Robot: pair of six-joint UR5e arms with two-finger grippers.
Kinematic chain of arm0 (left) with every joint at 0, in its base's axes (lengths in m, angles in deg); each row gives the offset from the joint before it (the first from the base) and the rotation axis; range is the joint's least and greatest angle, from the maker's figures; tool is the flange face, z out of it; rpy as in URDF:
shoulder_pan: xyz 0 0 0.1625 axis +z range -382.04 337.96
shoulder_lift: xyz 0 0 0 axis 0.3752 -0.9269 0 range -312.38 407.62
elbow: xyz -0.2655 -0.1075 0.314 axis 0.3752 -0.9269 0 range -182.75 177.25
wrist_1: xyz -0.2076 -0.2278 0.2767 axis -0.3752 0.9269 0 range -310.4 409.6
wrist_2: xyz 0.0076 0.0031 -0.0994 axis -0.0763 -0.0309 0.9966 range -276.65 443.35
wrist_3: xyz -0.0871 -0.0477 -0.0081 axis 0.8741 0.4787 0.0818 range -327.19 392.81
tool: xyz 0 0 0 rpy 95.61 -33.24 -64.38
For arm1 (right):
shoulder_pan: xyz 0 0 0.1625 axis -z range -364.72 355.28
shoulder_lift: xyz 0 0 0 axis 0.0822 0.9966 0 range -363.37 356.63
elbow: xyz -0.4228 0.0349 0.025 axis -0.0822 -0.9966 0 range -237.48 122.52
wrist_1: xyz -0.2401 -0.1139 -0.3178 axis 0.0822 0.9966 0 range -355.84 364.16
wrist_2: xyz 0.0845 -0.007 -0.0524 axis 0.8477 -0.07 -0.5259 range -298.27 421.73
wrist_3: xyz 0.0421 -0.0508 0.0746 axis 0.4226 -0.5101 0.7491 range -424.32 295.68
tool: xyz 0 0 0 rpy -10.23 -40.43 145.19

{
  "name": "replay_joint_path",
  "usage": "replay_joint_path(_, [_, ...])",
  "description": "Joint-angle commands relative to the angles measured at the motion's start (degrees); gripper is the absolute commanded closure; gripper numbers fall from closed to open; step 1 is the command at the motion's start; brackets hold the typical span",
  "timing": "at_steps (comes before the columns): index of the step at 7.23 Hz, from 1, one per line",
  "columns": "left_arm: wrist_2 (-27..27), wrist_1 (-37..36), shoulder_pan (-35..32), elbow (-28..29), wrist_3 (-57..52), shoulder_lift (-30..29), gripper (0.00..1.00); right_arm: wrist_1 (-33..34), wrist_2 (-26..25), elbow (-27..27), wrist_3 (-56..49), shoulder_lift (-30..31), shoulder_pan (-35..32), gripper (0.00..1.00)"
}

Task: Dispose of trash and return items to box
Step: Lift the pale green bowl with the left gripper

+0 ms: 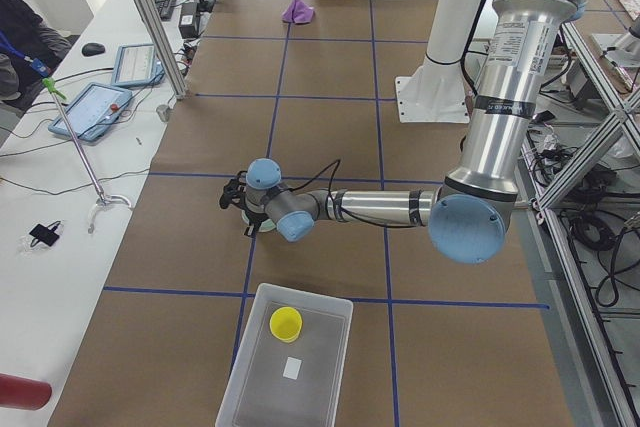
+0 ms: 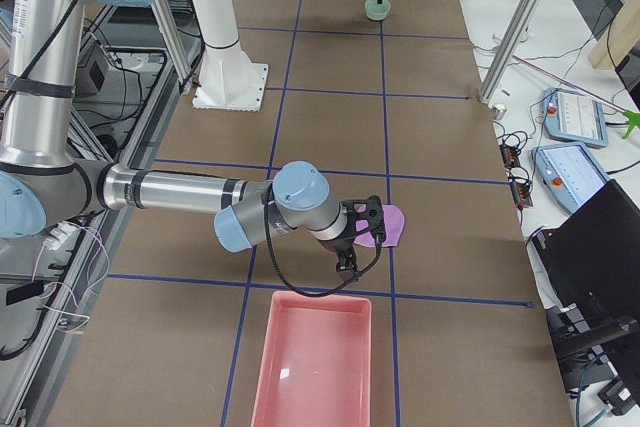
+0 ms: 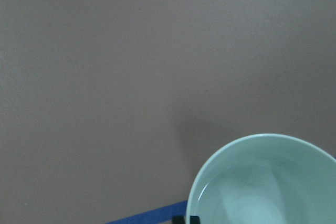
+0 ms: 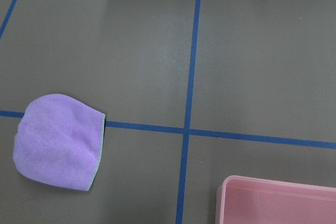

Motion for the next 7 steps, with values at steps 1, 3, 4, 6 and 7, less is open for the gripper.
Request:
replay_joint_path(1, [9.2, -3.5, -9.8, -1.0, -11.0, 0.2, 1.0, 0.0, 0.0, 0.0, 0.0, 0.0, 0.0, 0.0])
replay_joint_path(3, [11.7, -18.0, -21.5, -0.8, -35.5, 0.1, 1.0, 0.1, 0.0, 0.0, 0.0, 0.0, 0.0, 0.0])
replay_joint_path(4, [11.5, -24.2, -25.1, -0.3, -46.7, 0.1, 1.0, 0.1, 0.0, 0.0, 0.0, 0.0, 0.0, 0.0])
replay_joint_path(6, [11.0, -29.0, -32.6, 6.9, -65.3, -0.1, 1.0, 0.2, 0.0, -0.1, 0.0, 0.0, 0.0, 0.0])
replay_joint_path(7, [11.0, -28.6, -33.2, 10.5, -70.5, 0.1, 1.0, 0.2, 0.0, -0.1, 0.0, 0.0, 0.0, 0.0])
